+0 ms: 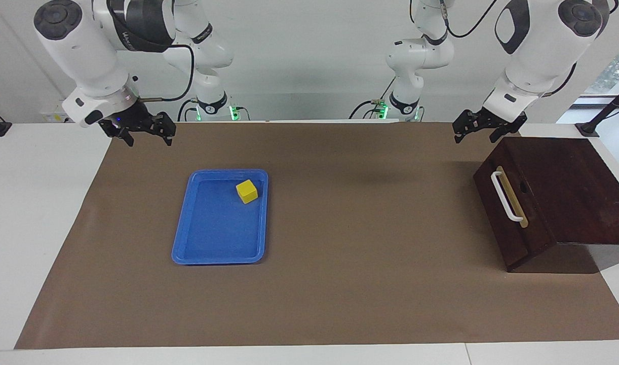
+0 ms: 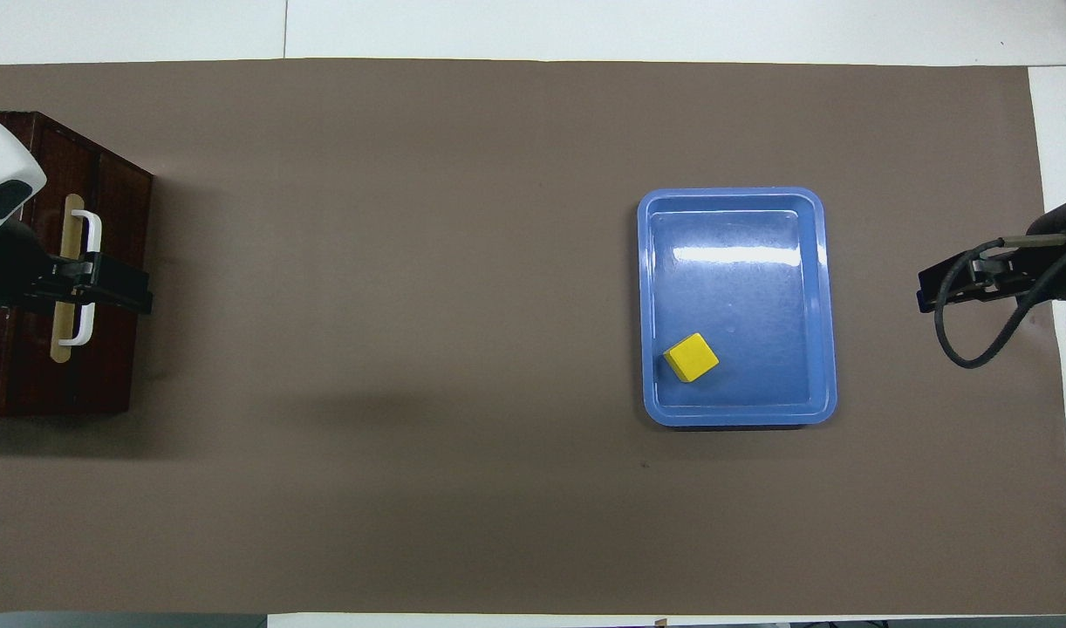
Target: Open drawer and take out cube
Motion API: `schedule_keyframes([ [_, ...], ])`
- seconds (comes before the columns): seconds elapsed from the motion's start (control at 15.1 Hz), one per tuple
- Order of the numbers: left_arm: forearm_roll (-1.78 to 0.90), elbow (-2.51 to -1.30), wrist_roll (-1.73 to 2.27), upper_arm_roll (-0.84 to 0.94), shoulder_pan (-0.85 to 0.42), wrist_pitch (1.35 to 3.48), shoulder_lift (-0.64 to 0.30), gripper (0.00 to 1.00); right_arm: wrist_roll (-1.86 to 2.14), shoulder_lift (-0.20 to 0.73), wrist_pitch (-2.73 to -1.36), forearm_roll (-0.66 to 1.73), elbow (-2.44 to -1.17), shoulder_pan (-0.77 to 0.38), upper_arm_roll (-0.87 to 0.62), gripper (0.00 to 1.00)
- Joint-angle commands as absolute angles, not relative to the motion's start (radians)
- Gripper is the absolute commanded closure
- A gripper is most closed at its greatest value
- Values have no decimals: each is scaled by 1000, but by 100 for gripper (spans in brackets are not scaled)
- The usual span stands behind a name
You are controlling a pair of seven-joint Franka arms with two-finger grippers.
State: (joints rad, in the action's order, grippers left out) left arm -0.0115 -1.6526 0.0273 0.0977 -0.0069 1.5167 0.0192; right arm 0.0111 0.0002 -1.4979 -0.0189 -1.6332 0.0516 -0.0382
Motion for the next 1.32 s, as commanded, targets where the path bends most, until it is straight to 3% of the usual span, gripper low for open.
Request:
schedule_keyframes([
  [0.0,-5,-1678,25,97,-6,1522,48,0,32,0,-1401,-29,-1542,75,-48,0],
  [0.73,-5,-1678,25,97,-6,1522,48,0,20,-17,-1362,-31,-1532,91,-49,0],
  [1.25,-5,-1678,25,97,-6,1522,48,0,18,-37,-1443,-32,-1597,91,-49,0],
])
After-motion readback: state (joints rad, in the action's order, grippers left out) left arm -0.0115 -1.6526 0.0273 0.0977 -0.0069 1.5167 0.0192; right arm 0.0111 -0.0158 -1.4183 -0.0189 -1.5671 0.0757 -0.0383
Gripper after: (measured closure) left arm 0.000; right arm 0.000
